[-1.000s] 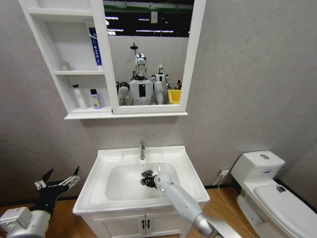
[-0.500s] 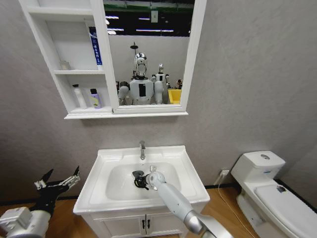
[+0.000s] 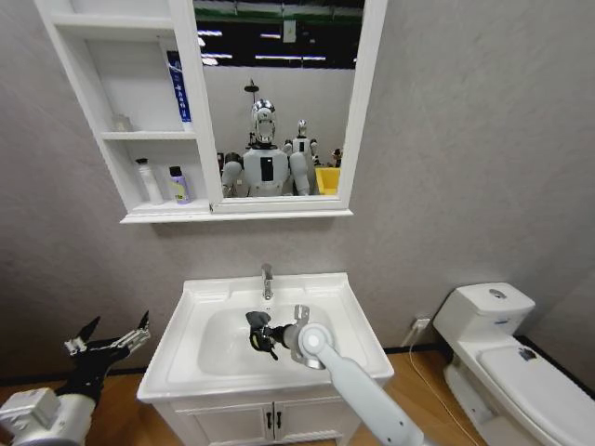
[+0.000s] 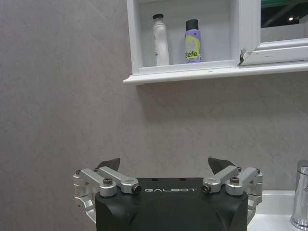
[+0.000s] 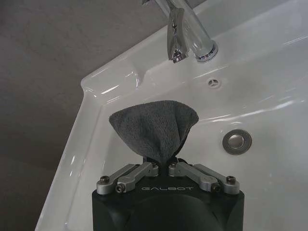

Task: Move facial cleanser and shampoo from washbasin to cabinet, then wipe washbasin with towel.

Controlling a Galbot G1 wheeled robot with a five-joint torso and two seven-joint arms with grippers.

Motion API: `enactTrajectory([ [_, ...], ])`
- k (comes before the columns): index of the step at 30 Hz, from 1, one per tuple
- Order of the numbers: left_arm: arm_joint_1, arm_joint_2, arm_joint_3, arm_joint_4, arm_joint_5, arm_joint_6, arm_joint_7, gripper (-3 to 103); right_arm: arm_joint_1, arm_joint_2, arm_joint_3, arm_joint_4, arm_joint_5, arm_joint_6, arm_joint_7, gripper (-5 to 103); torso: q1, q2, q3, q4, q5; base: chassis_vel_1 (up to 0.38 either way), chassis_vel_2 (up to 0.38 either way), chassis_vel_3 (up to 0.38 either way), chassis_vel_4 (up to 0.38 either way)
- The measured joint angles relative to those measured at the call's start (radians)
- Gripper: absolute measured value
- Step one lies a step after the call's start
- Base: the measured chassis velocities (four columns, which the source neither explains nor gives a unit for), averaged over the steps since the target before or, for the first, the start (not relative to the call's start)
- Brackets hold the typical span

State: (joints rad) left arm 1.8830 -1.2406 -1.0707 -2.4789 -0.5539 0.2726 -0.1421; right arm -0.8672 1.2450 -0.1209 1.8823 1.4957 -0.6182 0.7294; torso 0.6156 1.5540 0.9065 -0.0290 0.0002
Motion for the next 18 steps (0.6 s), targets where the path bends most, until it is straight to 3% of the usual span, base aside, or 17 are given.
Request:
enactTrajectory([
  [4, 0.0, 0.0, 0.0, 0.0, 0.0, 0.0, -0.002, 100, -0.053, -0.069, 0.042, 0.101, -0.015, 0.0, -0.001, 4, 0.0, 0.0, 0.0, 0.0, 0.0, 0.0, 0.0, 0.0, 0.0],
  [5, 0.0, 0.0, 0.0, 0.0, 0.0, 0.0, 0.0, 100, -0.088, -0.118, 0.082, 0.175, -0.03, 0.0, 0.004, 4, 0.0, 0.0, 0.0, -0.0001, 0.0001, 0.0, 0.0, 0.0, 0.0],
  [7, 0.0, 0.0, 0.0, 0.0, 0.0, 0.0, -0.001, 100, -0.147, -0.201, 0.162, 0.254, -0.112, 0.0, -0.024, 4, 0.0, 0.0, 0.0, -0.0003, 0.0, 0.0, 0.0, 0.0, 0.0],
  [8, 0.0, 0.0, 0.0, 0.0, 0.0, 0.0, -0.001, 100, -0.147, -0.201, 0.162, 0.254, -0.112, 0.0, -0.024, 4, 0.0, 0.0, 0.0, -0.0003, 0.0, 0.0, 0.0, 0.0, 0.0],
  [10, 0.0, 0.0, 0.0, 0.0, 0.0, 0.0, 0.0, 100, -0.208, -0.267, 0.266, 0.285, -0.213, 0.0, -0.098, 4, 0.0, 0.0, 0.0, -0.0004, 0.0, 0.0, 0.0, 0.0, 0.0],
  [13, 0.0, 0.0, 0.0, 0.0, 0.0, 0.0, 0.0, 100, -0.241, -0.3, 0.363, 0.258, -0.298, 0.001, -0.159, 4, 0.0, 0.0, 0.0, -0.0003, 0.0002, 0.0, 0.0, 0.0, 0.0],
  [18, 0.0, 0.0, 0.0, 0.0, 0.0, 0.0, 0.0, 100, -0.193, -0.313, 0.409, 0.12, -0.38, 0.02, -0.225, 4, 0.0, 0.0, 0.0, -0.0001, 0.0001, 0.0, 0.0, 0.0, 0.0],
])
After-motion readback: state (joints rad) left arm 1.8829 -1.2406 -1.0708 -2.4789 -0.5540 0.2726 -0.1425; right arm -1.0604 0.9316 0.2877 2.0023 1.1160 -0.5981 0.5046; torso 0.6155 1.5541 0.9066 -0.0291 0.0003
